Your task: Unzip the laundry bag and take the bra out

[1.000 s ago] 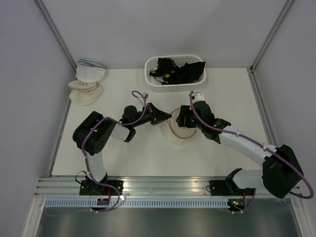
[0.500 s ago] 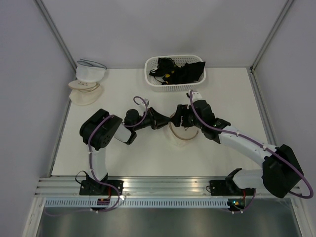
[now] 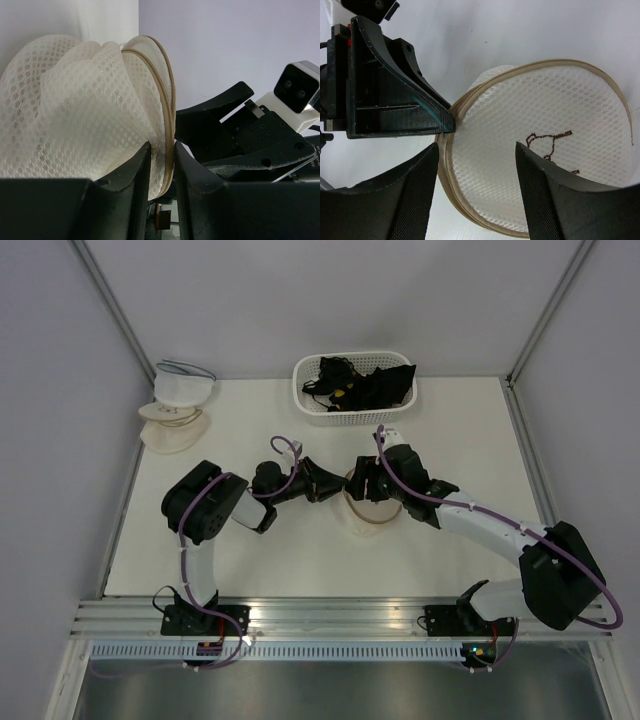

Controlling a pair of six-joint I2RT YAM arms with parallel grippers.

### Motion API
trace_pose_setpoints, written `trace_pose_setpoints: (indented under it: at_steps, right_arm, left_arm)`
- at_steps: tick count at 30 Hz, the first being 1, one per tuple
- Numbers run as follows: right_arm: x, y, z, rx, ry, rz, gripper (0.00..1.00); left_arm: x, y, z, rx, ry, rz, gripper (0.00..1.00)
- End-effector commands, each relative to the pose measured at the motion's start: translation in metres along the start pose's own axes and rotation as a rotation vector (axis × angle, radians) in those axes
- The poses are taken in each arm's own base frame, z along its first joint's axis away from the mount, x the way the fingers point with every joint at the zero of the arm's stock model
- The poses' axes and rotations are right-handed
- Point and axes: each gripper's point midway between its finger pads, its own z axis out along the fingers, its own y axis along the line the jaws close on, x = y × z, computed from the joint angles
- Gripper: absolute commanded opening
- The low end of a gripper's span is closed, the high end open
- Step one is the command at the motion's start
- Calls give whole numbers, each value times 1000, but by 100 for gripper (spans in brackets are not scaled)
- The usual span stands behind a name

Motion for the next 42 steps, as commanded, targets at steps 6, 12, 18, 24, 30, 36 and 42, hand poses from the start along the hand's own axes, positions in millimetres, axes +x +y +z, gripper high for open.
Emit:
trace_pose_setpoints:
  at_steps: [6, 12, 18, 24, 30, 36, 42]
  right_arm:
    - [2, -2, 10, 8, -8, 6, 66]
    - [10, -20, 15, 94, 16, 7, 56]
    - [-7, -63, -18, 365, -49, -11, 28]
    - [-25, -75, -55, 464, -120, -19, 20]
    - [-23, -73, -64, 445, -118, -16, 6]
    - [-24, -75, -67, 452, -120, -29, 0]
    - [-23, -69, -66, 422, -117, -17, 16]
  left_arm:
    - [9, -84, -8, 328, 11, 183, 26]
    - [12, -84, -7, 329, 22, 171, 22]
    - [13, -83, -6, 325, 28, 172, 20]
    - [12, -76, -2, 315, 41, 165, 17]
    - [16, -87, 3, 315, 47, 276, 27]
    - [20, -80, 29, 140, 77, 404, 41]
    - [13, -41, 59, -296, 81, 605, 52]
